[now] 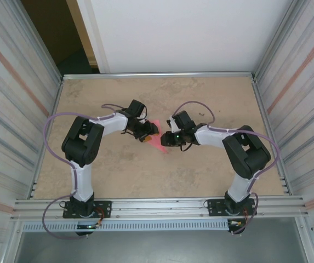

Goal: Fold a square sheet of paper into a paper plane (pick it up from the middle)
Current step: Fourth fold the wing at the center of the table.

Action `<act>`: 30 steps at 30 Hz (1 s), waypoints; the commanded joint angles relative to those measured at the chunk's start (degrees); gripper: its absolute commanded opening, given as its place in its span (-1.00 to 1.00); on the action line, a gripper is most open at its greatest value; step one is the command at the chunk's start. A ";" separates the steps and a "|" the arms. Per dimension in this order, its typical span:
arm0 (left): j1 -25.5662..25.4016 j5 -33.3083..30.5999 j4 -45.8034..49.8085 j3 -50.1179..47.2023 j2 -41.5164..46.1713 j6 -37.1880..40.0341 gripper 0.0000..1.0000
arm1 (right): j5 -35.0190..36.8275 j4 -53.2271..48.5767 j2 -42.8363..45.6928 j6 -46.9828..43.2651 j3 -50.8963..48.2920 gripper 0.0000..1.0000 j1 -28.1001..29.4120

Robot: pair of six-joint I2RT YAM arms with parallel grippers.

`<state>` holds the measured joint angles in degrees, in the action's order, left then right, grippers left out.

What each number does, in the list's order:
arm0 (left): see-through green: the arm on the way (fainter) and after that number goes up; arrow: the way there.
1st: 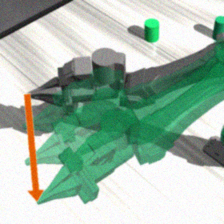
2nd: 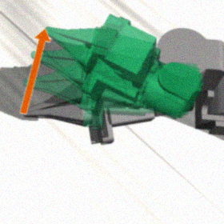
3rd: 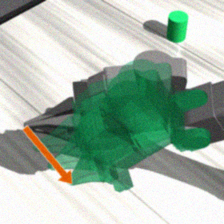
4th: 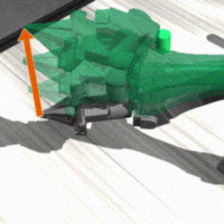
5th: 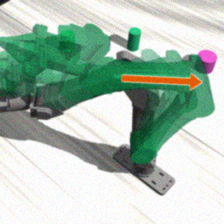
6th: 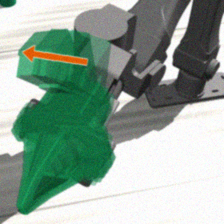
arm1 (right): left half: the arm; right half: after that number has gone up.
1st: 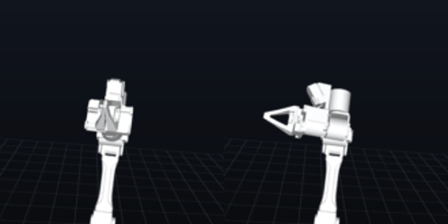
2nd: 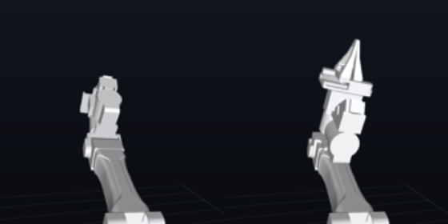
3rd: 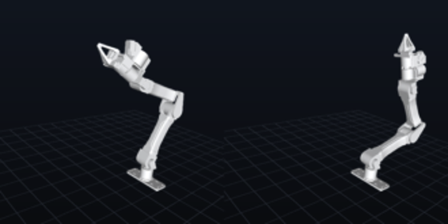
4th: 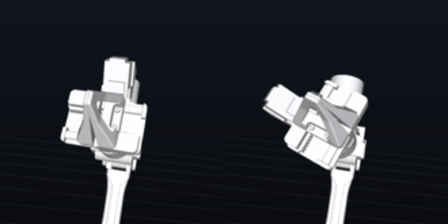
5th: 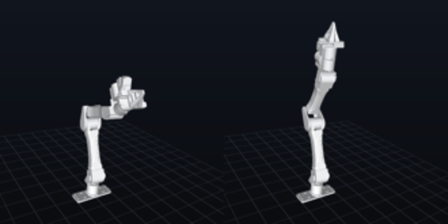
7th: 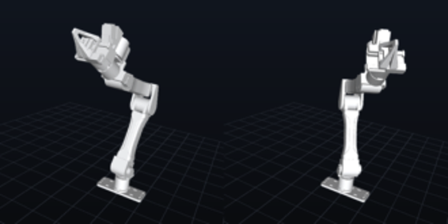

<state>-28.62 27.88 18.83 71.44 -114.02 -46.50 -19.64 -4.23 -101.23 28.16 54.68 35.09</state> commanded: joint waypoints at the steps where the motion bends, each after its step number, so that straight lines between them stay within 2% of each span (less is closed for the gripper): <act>1: -0.47 -4.17 7.97 -2.05 -4.50 0.67 -0.05 | 2.56 -1.75 -2.20 -0.50 2.59 -0.33 1.15; 17: -0.45 -4.12 7.97 -2.09 -4.59 0.62 -0.05 | -0.26 -0.75 -5.46 -0.92 3.34 -0.58 1.11; 30: -0.47 -4.32 8.70 -1.32 -3.02 0.80 -0.05 | -7.23 1.54 -7.06 -0.60 1.72 -0.74 -0.94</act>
<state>-28.64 27.83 19.38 71.81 -114.13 -46.48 -24.08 -3.51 -107.09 27.83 57.17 34.74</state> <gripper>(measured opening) 0.474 0.133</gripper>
